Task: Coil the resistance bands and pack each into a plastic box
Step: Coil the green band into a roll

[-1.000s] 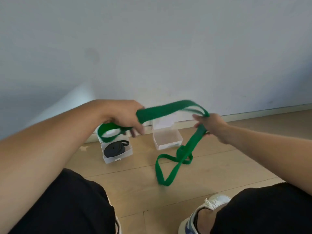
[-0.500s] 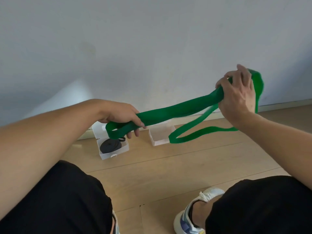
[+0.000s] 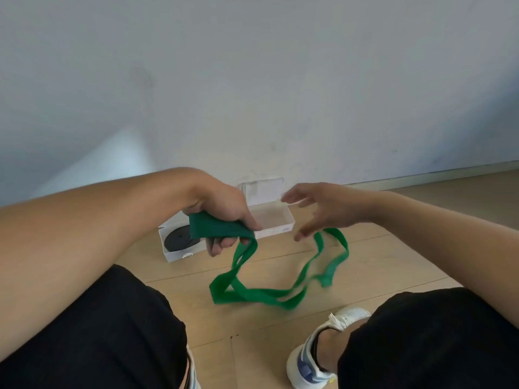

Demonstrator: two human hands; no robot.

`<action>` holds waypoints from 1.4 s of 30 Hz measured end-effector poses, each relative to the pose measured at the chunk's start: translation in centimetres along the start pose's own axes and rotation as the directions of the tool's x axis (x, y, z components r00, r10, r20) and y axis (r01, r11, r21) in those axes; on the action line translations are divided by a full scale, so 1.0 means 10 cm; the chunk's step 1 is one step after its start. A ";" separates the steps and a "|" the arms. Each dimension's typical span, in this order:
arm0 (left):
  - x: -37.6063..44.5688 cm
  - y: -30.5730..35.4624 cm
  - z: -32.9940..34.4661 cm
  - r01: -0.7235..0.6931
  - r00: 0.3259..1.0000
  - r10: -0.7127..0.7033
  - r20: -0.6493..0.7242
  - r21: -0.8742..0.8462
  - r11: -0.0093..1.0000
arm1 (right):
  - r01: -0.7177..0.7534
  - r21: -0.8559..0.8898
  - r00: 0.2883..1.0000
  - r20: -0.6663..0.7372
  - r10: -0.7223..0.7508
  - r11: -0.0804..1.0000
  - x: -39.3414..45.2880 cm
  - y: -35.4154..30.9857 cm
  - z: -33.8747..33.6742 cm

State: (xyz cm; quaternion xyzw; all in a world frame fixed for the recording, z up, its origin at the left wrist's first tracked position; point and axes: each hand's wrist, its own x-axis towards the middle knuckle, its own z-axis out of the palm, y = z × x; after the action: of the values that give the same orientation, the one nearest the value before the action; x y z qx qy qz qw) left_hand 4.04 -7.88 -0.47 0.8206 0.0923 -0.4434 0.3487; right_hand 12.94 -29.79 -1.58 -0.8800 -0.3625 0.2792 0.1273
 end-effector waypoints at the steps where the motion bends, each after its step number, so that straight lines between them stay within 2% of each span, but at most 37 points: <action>1: 0.00 0.01 0.01 0.001 1.000 -0.001 0.003 0.021 1.000 | 0.041 0.029 0.999 0.014 -0.041 0.999 0.01 -0.10 0.03; 6: -0.05 0.09 -0.04 -0.114 0.992 0.113 0.057 0.019 0.993 | 0.135 0.090 0.982 0.117 -0.145 0.987 0.11 -0.41 0.25; 10: -0.12 0.03 -0.11 -0.154 0.983 0.151 0.106 0.019 0.988 | 0.154 0.112 0.981 0.100 -0.165 0.982 0.14 -0.49 0.29; 15: -0.12 -0.19 -0.21 -0.102 0.994 0.103 -0.035 0.026 0.994 | 0.140 0.053 0.986 0.081 -0.144 0.989 0.07 -0.53 0.18; 18: -0.12 -0.26 -0.25 -0.152 0.987 0.141 -0.084 -0.148 0.977 | 0.118 0.014 0.990 0.081 -0.119 0.993 0.07 -0.51 0.19; 20: -0.12 -0.30 -0.29 -0.227 0.969 0.187 -0.163 -0.276 0.934 | 0.065 -0.002 0.996 0.064 -0.065 0.998 0.08 -0.44 0.17; 23: -0.10 -0.28 -0.33 -0.365 0.919 0.239 -0.314 -0.444 0.818 | -0.035 0.059 0.998 0.046 0.033 0.998 0.08 -0.30 0.16; 25: -0.09 -0.21 -0.30 -0.431 0.881 0.259 -0.397 -0.444 0.786 | -0.080 0.124 0.995 0.074 0.071 0.989 0.06 -0.27 0.16; 27: -0.07 -0.13 -0.27 -0.472 0.850 0.289 -0.441 -0.392 0.789 | -0.067 0.269 0.996 0.074 0.048 0.961 0.04 -0.32 0.15; 29: -0.05 -0.07 -0.22 -0.485 0.845 0.296 -0.446 -0.407 0.774 | -0.004 0.460 1.000 0.007 0.001 0.888 0.03 -0.37 0.10; 31: -0.04 -0.02 -0.19 -0.486 0.852 0.290 -0.436 -0.455 0.746 | 0.074 0.552 0.993 -0.117 -0.011 0.831 0.03 -0.40 0.06; 34: -0.05 0.01 -0.18 -0.492 0.860 0.291 -0.420 -0.529 0.691 | 0.148 0.555 0.968 -0.251 -0.005 0.819 0.05 -0.40 0.05; 38: -0.09 -0.01 -0.20 -0.471 0.882 0.309 -0.356 -0.629 0.619 | 0.153 0.570 0.966 -0.259 0.000 0.807 0.05 -0.33 0.07; 42: -0.10 -0.01 -0.21 -0.430 0.903 0.250 -0.350 -0.714 0.553 | 0.141 0.549 0.955 -0.295 0.033 0.824 0.05 -0.34 0.07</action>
State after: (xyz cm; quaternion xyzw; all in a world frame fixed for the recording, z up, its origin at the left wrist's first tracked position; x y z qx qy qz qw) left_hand 4.79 -6.33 1.07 0.6316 0.1489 -0.1948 0.7354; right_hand 10.88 -27.01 -0.85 -0.8234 -0.2660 0.2373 0.4415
